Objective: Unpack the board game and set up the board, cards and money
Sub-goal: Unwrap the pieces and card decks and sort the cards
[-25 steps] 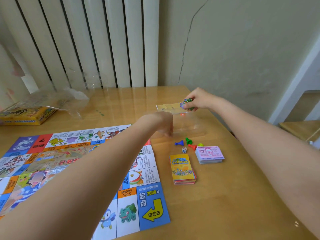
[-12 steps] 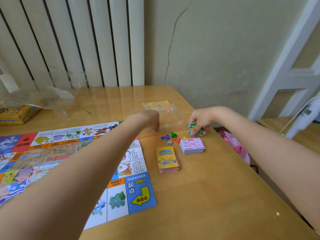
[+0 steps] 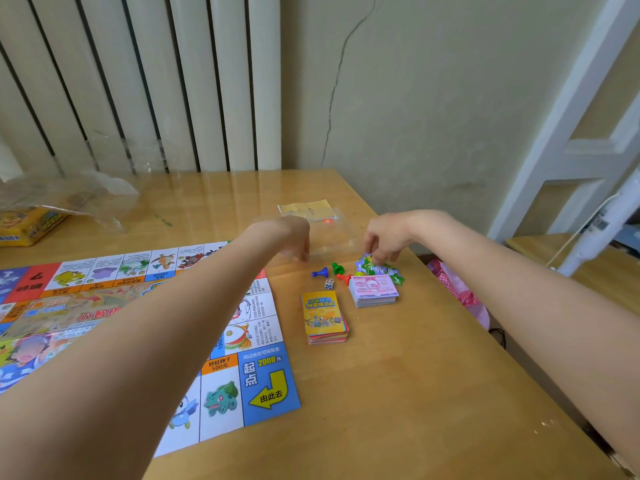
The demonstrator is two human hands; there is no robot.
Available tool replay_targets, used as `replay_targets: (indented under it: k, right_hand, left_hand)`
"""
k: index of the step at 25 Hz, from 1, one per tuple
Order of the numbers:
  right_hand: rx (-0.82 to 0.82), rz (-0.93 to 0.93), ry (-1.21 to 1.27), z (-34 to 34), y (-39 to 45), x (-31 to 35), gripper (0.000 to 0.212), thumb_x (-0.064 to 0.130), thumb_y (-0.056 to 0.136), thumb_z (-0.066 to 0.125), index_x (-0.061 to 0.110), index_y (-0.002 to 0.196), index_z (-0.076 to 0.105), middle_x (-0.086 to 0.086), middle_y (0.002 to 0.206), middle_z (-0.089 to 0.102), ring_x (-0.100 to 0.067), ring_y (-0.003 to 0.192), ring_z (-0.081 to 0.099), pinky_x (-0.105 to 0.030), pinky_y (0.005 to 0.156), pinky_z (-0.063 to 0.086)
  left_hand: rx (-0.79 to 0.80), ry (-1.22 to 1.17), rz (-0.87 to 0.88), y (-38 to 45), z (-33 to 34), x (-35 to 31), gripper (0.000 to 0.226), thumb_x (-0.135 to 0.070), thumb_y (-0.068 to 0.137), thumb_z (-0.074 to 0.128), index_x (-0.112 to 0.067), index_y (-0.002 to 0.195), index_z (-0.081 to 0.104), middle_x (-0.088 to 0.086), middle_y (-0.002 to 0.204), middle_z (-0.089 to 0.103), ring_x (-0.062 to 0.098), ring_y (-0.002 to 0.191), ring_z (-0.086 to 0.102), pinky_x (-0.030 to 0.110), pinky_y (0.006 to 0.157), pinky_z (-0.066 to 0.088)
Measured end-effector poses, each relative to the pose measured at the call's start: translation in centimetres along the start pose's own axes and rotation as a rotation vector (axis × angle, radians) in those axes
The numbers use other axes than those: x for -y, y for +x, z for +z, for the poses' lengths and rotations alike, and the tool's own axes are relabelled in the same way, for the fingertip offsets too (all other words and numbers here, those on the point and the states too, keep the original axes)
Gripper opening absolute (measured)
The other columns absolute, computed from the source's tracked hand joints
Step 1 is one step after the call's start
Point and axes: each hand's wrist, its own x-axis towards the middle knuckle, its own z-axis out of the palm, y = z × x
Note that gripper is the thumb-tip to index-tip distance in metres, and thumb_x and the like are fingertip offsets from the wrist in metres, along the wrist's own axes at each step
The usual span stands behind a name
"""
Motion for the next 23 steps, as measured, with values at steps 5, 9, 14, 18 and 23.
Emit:
replay_targets:
  k: [5,9,14,18,23]
  right_hand:
    - [-0.167,-0.066,-0.014,-1.6,-0.6,0.4,0.023,-0.002,0.087,0.050,-0.001,0.100,0.069,-0.019,0.100,0.069,-0.022,0.075,0.061,-0.025,0.065,0.054]
    - [-0.483,-0.174,-0.037,-2.2,1.7,1.9,0.028,0.003,0.090,0.046,0.003,0.109,0.067,-0.014,0.112,0.067,-0.026,0.098,0.061,-0.028,0.089,0.045]
    - [-0.344,-0.145,-0.136,0.5,7.4,3.3,0.039,0.009,0.097,0.032,0.009,0.130,0.052,-0.014,0.138,0.047,-0.031,0.127,0.043,-0.034,0.103,0.036]
    - [-0.352,-0.150,-0.088,0.7,7.7,3.0,0.036,0.009,0.096,0.035,0.005,0.125,0.055,-0.016,0.132,0.047,-0.030,0.122,0.046,-0.032,0.100,0.037]
    - [-0.417,-0.134,-0.025,0.0,8.3,2.0,0.031,0.005,0.093,0.042,0.007,0.117,0.062,-0.015,0.126,0.053,-0.029,0.117,0.049,-0.030,0.097,0.037]
  left_hand:
    - [0.008,-0.017,0.006,0.1,-0.2,0.2,0.037,-0.026,0.089,0.061,-0.010,0.122,0.062,0.005,0.109,0.061,0.023,0.095,0.055,0.029,0.084,0.044]
    - [0.036,-0.012,0.012,0.5,-0.5,0.5,0.040,-0.027,0.087,0.063,-0.010,0.123,0.061,0.007,0.124,0.061,0.026,0.114,0.056,0.035,0.099,0.044]
    - [0.057,-0.012,0.033,1.2,-0.3,0.7,0.044,-0.029,0.087,0.063,-0.009,0.126,0.058,0.007,0.125,0.060,0.026,0.115,0.056,0.037,0.101,0.044]
    - [0.065,-0.008,0.039,1.4,-0.4,0.6,0.046,-0.031,0.087,0.064,-0.009,0.127,0.057,0.006,0.128,0.059,0.026,0.116,0.055,0.037,0.101,0.043]
    - [0.062,0.006,0.033,1.1,-0.7,0.3,0.046,-0.030,0.088,0.062,-0.009,0.128,0.056,0.006,0.130,0.057,0.026,0.118,0.054,0.035,0.102,0.042]
